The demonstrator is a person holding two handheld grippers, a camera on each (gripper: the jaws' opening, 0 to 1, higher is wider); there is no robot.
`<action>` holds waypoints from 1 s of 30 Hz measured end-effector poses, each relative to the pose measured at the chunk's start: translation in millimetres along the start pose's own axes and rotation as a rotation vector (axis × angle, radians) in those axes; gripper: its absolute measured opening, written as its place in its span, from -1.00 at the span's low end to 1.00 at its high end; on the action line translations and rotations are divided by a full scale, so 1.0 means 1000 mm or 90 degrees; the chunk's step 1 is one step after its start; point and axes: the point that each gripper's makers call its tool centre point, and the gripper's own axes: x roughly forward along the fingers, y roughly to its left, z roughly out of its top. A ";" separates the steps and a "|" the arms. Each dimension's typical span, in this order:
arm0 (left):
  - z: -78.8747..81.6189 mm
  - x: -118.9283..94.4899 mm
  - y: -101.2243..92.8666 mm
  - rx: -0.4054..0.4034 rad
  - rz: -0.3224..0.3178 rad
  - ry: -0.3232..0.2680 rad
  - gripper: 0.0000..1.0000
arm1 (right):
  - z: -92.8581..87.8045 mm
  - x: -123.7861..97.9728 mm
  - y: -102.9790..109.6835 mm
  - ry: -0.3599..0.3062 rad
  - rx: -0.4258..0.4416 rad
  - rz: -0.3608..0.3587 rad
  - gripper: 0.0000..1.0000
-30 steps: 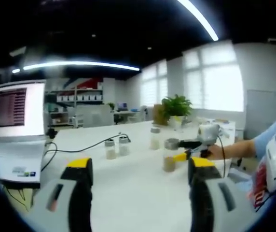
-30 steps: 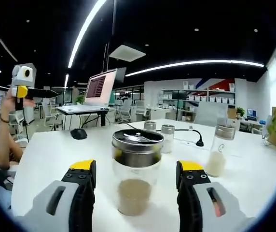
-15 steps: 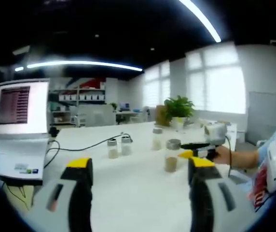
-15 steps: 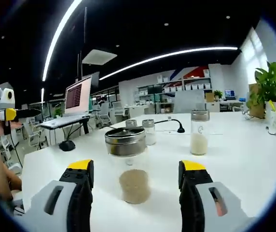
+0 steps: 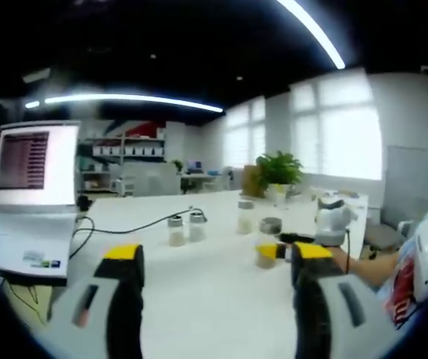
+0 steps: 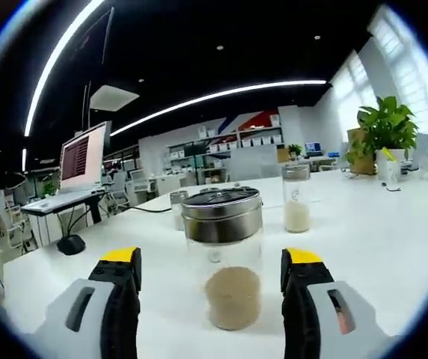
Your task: Rotate the seasoning bottle until the label or dispensing opening points toward the visible target arrow and the bottle remains upright within the marked orientation range
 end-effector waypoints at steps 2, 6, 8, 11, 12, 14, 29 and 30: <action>0.000 -0.001 0.001 -0.001 0.002 0.000 0.71 | 0.002 0.001 -0.002 -0.006 0.003 -0.011 0.52; -0.001 0.000 0.001 -0.007 -0.002 -0.001 0.71 | 0.001 0.003 -0.006 -0.012 -0.009 -0.027 0.42; -0.003 0.000 0.001 -0.010 -0.001 0.002 0.71 | -0.001 0.006 -0.005 -0.008 0.001 -0.024 0.39; -0.003 0.001 0.001 -0.010 0.000 0.003 0.68 | -0.004 0.009 -0.003 -0.005 -0.001 -0.019 0.24; -0.003 0.001 0.001 -0.010 0.000 0.003 0.68 | -0.005 0.010 -0.002 -0.003 -0.001 -0.022 0.23; -0.003 0.002 0.001 -0.011 0.002 0.002 0.68 | -0.007 0.013 0.000 0.002 -0.005 -0.023 0.13; -0.008 0.009 -0.002 0.047 0.019 0.035 0.67 | -0.011 0.017 -0.007 0.009 -0.049 0.004 -0.18; -0.007 0.009 -0.005 0.051 0.007 0.031 0.65 | -0.011 0.017 -0.008 0.010 -0.049 0.006 -0.18</action>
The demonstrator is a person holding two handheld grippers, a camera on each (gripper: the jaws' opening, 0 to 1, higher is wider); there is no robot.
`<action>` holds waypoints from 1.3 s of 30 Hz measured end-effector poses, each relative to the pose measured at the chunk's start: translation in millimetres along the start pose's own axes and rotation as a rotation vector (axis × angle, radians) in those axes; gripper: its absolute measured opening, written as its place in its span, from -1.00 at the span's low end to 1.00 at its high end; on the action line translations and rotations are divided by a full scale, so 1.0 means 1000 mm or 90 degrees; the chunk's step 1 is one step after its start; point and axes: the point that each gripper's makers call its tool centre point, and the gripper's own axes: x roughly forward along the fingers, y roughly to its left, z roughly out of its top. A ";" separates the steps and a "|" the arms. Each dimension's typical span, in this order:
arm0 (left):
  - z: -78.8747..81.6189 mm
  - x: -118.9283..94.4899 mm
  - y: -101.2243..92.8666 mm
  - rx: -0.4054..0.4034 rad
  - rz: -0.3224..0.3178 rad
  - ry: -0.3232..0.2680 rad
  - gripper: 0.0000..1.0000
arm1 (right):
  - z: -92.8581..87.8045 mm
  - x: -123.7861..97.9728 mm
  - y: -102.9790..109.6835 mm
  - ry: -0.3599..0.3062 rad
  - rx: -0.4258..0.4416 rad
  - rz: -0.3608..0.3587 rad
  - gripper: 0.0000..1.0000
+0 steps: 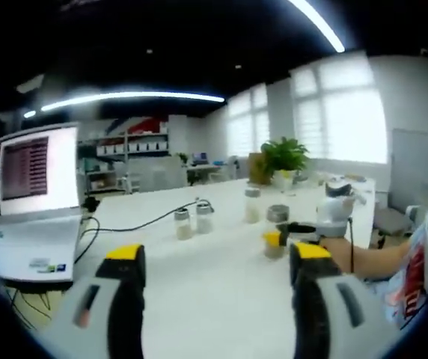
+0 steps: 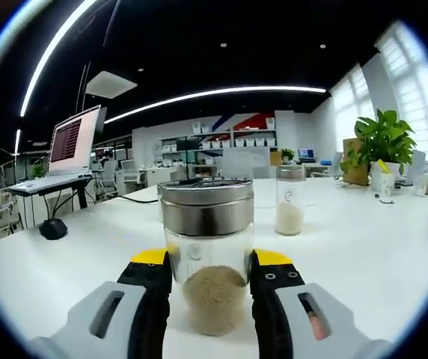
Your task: Rotate the seasoning bottle until the label or dispensing opening points toward the visible target arrow and the bottle remains upright within the marked orientation range
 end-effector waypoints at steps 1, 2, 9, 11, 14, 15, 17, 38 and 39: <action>0.001 0.000 -0.002 0.002 -0.007 -0.003 0.63 | 0.000 0.000 0.000 0.000 0.001 0.004 -0.18; 0.002 0.000 -0.004 0.003 -0.013 -0.007 0.61 | -0.001 0.000 0.000 -0.001 0.001 0.008 -0.18; 0.006 0.002 -0.005 -0.013 -0.033 -0.028 0.61 | 0.000 -0.001 -0.001 0.013 -0.004 0.066 -0.18; 0.010 0.000 -0.005 -0.028 -0.038 -0.046 0.61 | -0.001 0.000 0.000 0.021 -0.014 0.096 -0.18; 0.013 -0.003 -0.007 -0.029 -0.042 -0.054 0.61 | -0.002 0.001 -0.002 0.031 -0.022 0.129 -0.19; 0.013 -0.004 -0.006 -0.027 -0.040 -0.054 0.62 | -0.002 0.001 -0.001 0.032 -0.025 0.142 -0.19; 0.013 -0.005 -0.005 -0.025 -0.033 -0.053 0.61 | -0.002 0.001 -0.001 0.036 -0.029 0.161 -0.19; 0.009 -0.007 0.000 -0.043 -0.013 -0.047 0.61 | -0.009 -0.001 0.016 0.071 -0.088 0.520 -0.19; 0.009 -0.007 0.000 -0.041 -0.014 -0.046 0.61 | -0.009 -0.001 0.017 0.074 -0.092 0.548 -0.19</action>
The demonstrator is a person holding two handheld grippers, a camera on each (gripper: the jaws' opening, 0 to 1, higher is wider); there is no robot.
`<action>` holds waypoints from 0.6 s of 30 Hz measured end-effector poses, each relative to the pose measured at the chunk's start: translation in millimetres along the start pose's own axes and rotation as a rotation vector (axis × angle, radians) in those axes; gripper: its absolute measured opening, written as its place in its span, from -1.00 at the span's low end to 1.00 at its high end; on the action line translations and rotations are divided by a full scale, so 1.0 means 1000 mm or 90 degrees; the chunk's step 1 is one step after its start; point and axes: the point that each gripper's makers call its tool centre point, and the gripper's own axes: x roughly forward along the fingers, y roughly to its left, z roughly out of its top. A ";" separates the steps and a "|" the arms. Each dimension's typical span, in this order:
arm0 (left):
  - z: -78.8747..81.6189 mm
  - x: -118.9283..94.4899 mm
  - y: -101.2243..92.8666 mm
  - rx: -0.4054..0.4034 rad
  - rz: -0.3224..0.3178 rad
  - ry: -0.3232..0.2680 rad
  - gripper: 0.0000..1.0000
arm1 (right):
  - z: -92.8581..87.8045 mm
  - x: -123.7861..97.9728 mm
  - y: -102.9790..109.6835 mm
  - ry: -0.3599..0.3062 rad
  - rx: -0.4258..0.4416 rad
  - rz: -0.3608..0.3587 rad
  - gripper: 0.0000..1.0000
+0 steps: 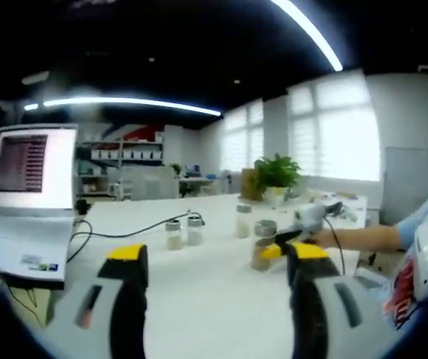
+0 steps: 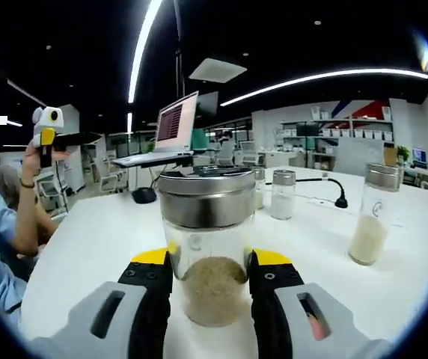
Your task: Rotate the seasoning bottle until the label or dispensing opening points toward the visible target arrow and the bottle remains upright within the marked orientation range
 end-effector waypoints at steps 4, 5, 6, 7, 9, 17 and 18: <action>0.000 0.000 -0.003 0.001 -0.004 0.000 0.61 | -0.001 0.001 0.005 -0.010 -0.010 0.110 -0.19; 0.000 0.000 -0.003 0.003 -0.004 0.003 0.61 | -0.001 0.001 0.005 -0.017 -0.001 0.137 -0.18; -0.001 0.001 -0.004 0.004 -0.005 0.006 0.61 | -0.002 0.001 0.007 -0.022 0.005 0.156 -0.18; -0.002 0.000 -0.004 0.004 -0.006 0.008 0.61 | -0.003 0.001 0.009 -0.021 0.014 0.179 -0.17; -0.002 -0.001 -0.005 0.003 -0.008 0.010 0.61 | -0.004 0.001 0.010 -0.021 -0.004 0.213 -0.18; -0.001 -0.003 -0.001 -0.001 0.002 0.005 0.61 | -0.010 0.002 0.013 -0.002 -0.030 0.245 -0.19; -0.001 -0.003 0.000 -0.002 0.002 0.004 0.61 | -0.011 0.002 0.014 -0.002 -0.030 0.243 -0.19</action>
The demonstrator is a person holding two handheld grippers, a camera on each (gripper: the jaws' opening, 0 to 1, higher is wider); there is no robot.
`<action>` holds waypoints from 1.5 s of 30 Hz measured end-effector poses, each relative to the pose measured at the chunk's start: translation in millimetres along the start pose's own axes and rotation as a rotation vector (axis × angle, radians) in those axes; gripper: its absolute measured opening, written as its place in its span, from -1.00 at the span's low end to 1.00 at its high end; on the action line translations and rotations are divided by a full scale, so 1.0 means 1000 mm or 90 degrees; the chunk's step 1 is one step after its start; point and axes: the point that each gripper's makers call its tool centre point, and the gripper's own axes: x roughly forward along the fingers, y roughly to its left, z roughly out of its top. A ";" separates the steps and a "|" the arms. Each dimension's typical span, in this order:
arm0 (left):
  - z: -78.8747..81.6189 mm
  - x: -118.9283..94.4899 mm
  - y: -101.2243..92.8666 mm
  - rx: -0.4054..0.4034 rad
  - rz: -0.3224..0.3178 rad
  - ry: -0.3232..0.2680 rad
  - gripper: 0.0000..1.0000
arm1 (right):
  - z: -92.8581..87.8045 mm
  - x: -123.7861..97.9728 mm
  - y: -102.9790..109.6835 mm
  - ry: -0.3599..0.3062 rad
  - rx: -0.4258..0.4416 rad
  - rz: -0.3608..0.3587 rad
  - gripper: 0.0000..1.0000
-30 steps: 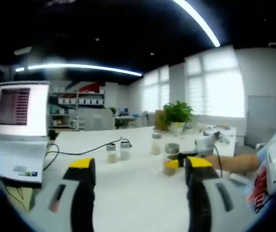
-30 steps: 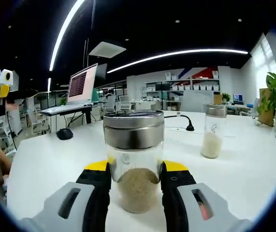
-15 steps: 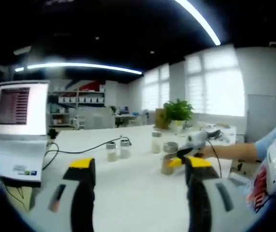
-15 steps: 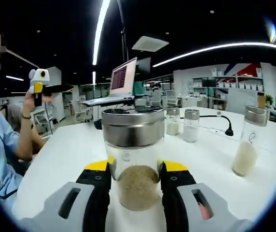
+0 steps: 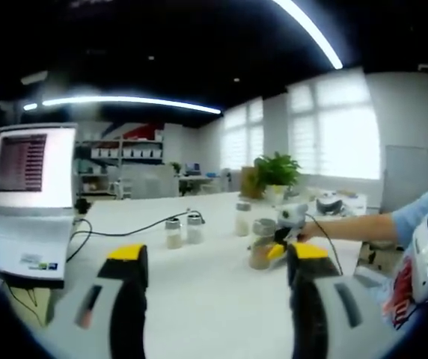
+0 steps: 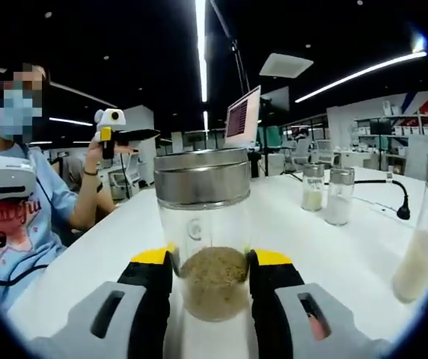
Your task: Rotate the seasoning bottle until the label or dispensing opening points toward the visible target arrow and the bottle remains upright within the marked orientation range
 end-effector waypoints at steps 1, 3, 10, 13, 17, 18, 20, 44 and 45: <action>0.000 0.000 0.000 -0.001 0.000 0.000 0.61 | -0.001 0.000 0.000 0.001 0.000 -0.002 -0.19; 0.000 0.000 0.001 -0.002 0.001 0.000 0.61 | -0.002 0.000 -0.001 0.004 0.002 -0.006 -0.18; 0.002 -0.002 0.005 -0.004 0.012 -0.002 0.61 | -0.003 0.002 -0.010 0.023 0.018 -0.079 0.05; 0.003 -0.003 0.006 -0.004 0.015 -0.003 0.61 | 0.001 -0.004 -0.020 0.035 -0.008 -0.195 0.29; 0.002 -0.001 0.007 -0.008 0.016 -0.003 0.60 | 0.028 -0.009 -0.013 -0.051 0.033 -0.302 0.47; 0.001 0.000 0.007 -0.012 0.014 0.000 0.60 | 0.034 -0.010 -0.011 -0.075 0.053 -0.327 0.62; -0.001 0.002 0.005 -0.013 0.009 0.006 0.61 | 0.040 -0.012 -0.009 -0.100 0.089 -0.368 0.86; 0.012 0.009 -0.026 -0.018 -0.086 -0.041 0.63 | 0.046 -0.022 -0.025 -0.134 0.135 -0.771 0.37; 0.011 0.010 -0.027 -0.021 -0.091 -0.039 0.64 | 0.046 -0.028 -0.026 -0.112 0.113 -0.793 0.36</action>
